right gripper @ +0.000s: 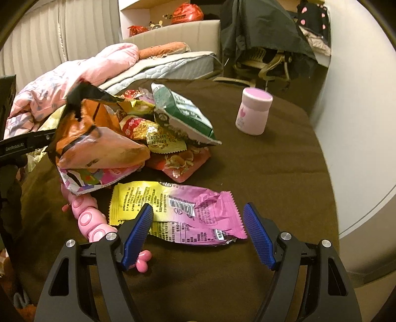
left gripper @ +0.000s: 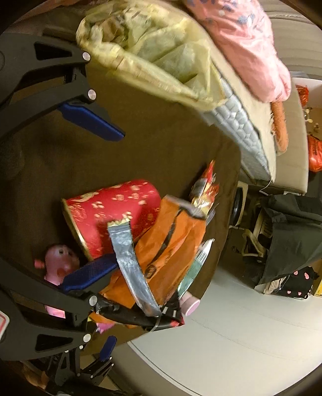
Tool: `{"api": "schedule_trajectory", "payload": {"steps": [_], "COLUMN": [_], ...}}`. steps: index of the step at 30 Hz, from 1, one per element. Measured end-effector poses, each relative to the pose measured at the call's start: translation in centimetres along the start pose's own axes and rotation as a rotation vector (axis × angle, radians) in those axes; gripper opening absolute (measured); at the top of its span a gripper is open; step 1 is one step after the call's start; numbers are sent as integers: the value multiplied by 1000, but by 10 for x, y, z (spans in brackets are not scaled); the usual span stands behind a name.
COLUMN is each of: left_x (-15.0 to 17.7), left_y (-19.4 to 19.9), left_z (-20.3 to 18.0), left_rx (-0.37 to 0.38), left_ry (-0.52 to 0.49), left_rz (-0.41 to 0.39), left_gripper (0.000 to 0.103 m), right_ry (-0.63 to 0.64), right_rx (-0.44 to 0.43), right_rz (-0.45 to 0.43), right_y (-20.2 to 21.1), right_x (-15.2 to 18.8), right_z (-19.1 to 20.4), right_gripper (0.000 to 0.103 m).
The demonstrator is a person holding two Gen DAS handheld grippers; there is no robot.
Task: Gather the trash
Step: 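Move the right tool toward the green-and-white milk carton on the table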
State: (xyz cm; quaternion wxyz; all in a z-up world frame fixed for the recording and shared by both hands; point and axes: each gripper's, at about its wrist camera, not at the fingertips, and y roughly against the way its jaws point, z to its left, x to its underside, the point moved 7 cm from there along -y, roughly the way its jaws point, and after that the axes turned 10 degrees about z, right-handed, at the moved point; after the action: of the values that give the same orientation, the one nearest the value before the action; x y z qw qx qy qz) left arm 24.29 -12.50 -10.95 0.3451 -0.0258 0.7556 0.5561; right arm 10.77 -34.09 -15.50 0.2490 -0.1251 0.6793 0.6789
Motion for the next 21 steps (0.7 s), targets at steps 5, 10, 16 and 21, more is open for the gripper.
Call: {"api": "schedule_trajectory", "payload": {"steps": [5, 10, 16, 21], "left_x": [-4, -1, 0, -27], "left_y": [9, 21, 36, 42], "left_z": [27, 24, 2, -14], "left_rx": [-25, 103, 163, 236], "left_ry": [18, 20, -38, -25], "left_rz": [-16, -8, -23, -51], "left_gripper": [87, 85, 85, 84], "right_ry": [-49, -64, -31, -27], "right_rx": [-65, -111, -44, 11], "right_rz": [21, 21, -48, -100], "right_y": [-12, -21, -1, 15], "right_x": [0, -6, -9, -13], "right_z": [-5, -4, -8, -16], "right_gripper": [71, 71, 71, 71]}}
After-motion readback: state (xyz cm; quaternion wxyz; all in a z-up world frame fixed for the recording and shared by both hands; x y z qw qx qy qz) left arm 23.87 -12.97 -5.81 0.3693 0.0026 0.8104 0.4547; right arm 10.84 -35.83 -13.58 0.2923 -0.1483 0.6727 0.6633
